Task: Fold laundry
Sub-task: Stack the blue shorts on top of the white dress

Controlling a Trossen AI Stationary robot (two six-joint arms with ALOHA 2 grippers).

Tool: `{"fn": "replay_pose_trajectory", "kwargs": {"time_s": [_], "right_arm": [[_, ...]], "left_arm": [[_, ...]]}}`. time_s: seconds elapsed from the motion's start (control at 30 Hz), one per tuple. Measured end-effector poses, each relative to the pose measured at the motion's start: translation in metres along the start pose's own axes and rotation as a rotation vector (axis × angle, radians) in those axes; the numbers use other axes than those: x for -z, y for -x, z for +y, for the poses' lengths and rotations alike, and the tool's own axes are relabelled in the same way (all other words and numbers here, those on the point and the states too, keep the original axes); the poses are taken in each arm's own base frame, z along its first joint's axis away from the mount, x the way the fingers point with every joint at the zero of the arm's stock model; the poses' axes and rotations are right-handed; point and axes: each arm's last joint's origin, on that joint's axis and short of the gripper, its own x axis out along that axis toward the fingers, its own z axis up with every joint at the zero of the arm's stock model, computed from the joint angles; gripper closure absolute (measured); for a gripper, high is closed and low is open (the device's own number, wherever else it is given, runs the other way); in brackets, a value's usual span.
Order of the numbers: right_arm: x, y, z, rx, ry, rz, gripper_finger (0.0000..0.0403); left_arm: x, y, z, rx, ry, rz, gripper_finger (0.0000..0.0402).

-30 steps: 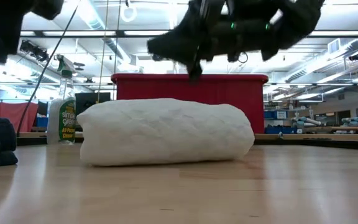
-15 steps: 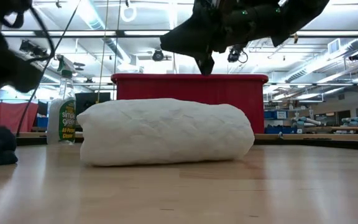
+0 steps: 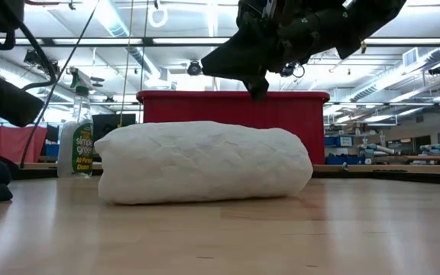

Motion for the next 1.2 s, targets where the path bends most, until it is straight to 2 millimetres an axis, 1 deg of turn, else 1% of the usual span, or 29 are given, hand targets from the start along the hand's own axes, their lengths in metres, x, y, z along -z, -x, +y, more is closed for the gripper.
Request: {"fn": "replay_pose_trajectory", "kwargs": {"time_s": [0.03,0.1,0.27,0.3,0.43,0.53,0.63,0.7,0.83,0.9,0.93,1.07,1.2], "right_arm": [[0.000,0.000,0.000,0.001,-0.008,0.001,0.0338],[0.001,0.000,0.000,0.005,-0.023,0.014,0.0338],[0.004,0.000,-0.002,0.028,-0.061,0.036,0.0338],[0.004,0.000,-0.002,0.039,-0.069,0.039,0.0338],[0.004,0.001,-0.003,0.049,-0.112,0.041,0.0338],[-0.001,0.006,-0.003,0.051,-0.144,0.030,0.0338],[-0.011,0.016,-0.003,0.048,-0.154,0.010,0.0338],[-0.019,0.023,-0.002,0.037,-0.156,-0.012,0.0338],[-0.037,0.044,-0.002,0.035,-0.155,-0.058,0.0339],[-0.044,0.055,-0.003,0.043,-0.154,-0.072,0.0339],[-0.048,0.060,-0.003,0.048,-0.155,-0.080,0.0339],[-0.059,0.084,-0.003,0.091,-0.161,-0.100,0.0339],[-0.063,0.108,-0.003,0.152,-0.166,-0.085,0.0339]], "left_arm": [[0.000,0.000,0.001,-0.008,0.004,-0.010,0.0129],[0.000,0.000,0.002,-0.025,0.012,-0.026,0.0183],[-0.001,0.000,-0.001,0.009,0.015,-0.075,0.0341],[-0.002,0.000,-0.001,0.013,0.024,-0.086,0.0354],[-0.009,0.008,-0.009,0.037,0.056,-0.148,0.0354],[-0.011,0.028,-0.016,0.036,0.040,-0.158,0.0354],[-0.011,0.060,-0.026,0.088,0.029,-0.159,0.0354],[-0.011,0.077,-0.029,0.090,0.013,-0.156,0.0354],[-0.010,0.119,-0.042,0.170,-0.030,-0.171,0.0354],[-0.010,0.135,-0.044,0.173,-0.057,-0.176,0.0354],[-0.011,0.144,-0.048,0.204,-0.066,-0.184,0.0354],[-0.019,0.178,-0.058,0.319,-0.095,-0.236,0.0354],[-0.031,0.210,-0.067,0.422,-0.118,-0.346,0.0354]]}}
